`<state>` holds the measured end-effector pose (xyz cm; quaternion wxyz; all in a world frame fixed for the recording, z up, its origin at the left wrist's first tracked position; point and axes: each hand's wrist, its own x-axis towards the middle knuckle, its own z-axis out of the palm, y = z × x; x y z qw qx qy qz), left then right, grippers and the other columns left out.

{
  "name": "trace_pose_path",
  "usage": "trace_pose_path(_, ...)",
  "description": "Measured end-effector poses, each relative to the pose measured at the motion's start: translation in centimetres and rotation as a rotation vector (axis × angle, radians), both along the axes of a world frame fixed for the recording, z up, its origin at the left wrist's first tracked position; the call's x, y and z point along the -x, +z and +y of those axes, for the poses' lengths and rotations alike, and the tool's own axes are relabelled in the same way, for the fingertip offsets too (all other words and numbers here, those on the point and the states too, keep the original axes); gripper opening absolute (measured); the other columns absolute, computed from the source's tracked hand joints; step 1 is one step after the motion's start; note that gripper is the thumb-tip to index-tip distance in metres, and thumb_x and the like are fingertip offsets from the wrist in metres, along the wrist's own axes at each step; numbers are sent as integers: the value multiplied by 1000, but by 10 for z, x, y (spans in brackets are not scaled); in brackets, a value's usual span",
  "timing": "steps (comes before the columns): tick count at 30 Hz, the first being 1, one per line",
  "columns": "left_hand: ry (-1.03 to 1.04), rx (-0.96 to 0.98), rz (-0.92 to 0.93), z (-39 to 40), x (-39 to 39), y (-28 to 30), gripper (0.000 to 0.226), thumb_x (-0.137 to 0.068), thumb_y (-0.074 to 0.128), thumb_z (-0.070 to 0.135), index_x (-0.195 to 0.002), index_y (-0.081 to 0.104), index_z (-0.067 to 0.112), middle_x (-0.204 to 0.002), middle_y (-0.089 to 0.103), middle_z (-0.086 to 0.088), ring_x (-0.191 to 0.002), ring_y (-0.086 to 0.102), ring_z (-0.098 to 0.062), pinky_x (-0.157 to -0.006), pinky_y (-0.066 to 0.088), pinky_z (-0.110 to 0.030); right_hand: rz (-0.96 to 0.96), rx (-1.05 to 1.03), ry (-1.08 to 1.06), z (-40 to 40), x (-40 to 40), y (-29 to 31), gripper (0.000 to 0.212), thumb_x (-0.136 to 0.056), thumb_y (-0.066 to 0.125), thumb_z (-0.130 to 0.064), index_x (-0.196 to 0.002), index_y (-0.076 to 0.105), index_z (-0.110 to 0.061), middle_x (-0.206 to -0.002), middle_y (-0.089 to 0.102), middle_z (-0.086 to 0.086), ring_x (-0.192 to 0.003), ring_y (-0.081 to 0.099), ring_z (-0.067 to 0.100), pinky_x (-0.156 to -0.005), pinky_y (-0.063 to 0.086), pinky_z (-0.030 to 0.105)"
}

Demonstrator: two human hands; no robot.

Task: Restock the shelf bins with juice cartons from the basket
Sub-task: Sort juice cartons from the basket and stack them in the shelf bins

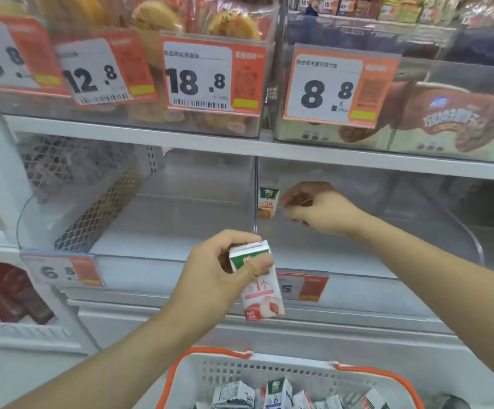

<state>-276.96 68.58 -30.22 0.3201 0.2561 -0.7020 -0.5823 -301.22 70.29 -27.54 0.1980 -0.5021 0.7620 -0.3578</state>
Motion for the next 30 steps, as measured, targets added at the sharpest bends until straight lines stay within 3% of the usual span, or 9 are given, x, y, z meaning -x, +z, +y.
trace_pose_path(2, -37, -8, -21, 0, -5, -1, 37, -68, 71, 36, -98, 70, 15, -83, 75, 7, -71, 68, -1, -60, 51, -14, -200, -36, 218, 41, -26, 18, 12, -88, 72, -6, -99, 68, -11, -78, 68, 5, -64, 63, 9, -59, 50, 23)
trace_pose_path(5, -95, -38, -66, -1, -13, -5, 36, -70, 72, 31, -100, 70, 11, -83, 76, -1, -68, 69, -5, -57, 51, -17, -540, -236, 471, 79, -51, 34, 40, -86, 75, -13, -123, 59, -13, -103, 69, 12, -84, 69, 22, -70, 53, 30)
trace_pose_path(10, -34, -107, -43, -1, -39, -5, 39, -72, 76, 25, -103, 59, 9, -75, 75, -7, -59, 65, -11, -49, 47, -19, -271, -246, 447, 80, -99, 21, 55, -75, 87, -26, -120, 56, -24, -108, 61, 15, -76, 70, 28, -70, 59, 43)
trace_pose_path(16, 74, -14, 4, -10, -76, 13, 49, -70, 71, 45, -109, 56, 21, -81, 74, -16, -63, 66, -19, -52, 50, -29, -395, -105, 390, 52, -141, 25, 42, -79, 79, -18, -112, 56, -3, -96, 65, 26, -67, 72, 36, -61, 61, 39)
trace_pose_path(19, 236, 181, 53, -33, -95, 17, 32, -88, 53, 53, -109, 60, 30, -83, 74, -3, -66, 65, -9, -62, 51, -25, -365, -37, 388, 30, -155, 36, 36, -82, 77, -9, -111, 57, -2, -103, 66, 24, -73, 71, 45, -61, 62, 39)
trace_pose_path(21, 404, 271, 41, -58, -109, 12, 21, -97, 55, 44, -109, 63, 29, -94, 71, 6, -87, 66, -8, -80, 52, -27, -372, 85, 323, 8, -163, 41, 34, -84, 75, -8, -111, 55, -1, -107, 64, 24, -73, 71, 45, -61, 62, 39)
trace_pose_path(24, 576, 445, -201, -88, -123, -7, 27, -84, 60, 47, -102, 68, 29, -103, 66, 9, -105, 58, -20, -97, 46, -42, -300, 249, 188, -40, -171, 35, 30, -88, 73, -8, -110, 53, -6, -110, 62, 18, -68, 73, 37, -55, 60, 32)
trace_pose_path(28, 502, 585, -618, -98, -125, -29, 25, -77, 65, 57, -92, 69, 39, -104, 54, 14, -115, 40, -18, -90, 19, -27, -114, 195, 18, -132, -173, 0, 31, -89, 73, -14, -113, 53, -13, -99, 66, 3, -70, 72, 25, -52, 56, 21)
trace_pose_path(30, 514, 624, -641, -99, -123, -33, 16, -80, 71, 51, -90, 68, 39, -99, 49, 16, -113, 37, -15, -83, 12, -23, -59, 179, -34, -178, -171, -19, 31, -87, 74, -16, -109, 52, -17, -92, 62, -1, -85, 67, 27, -68, 61, 33)
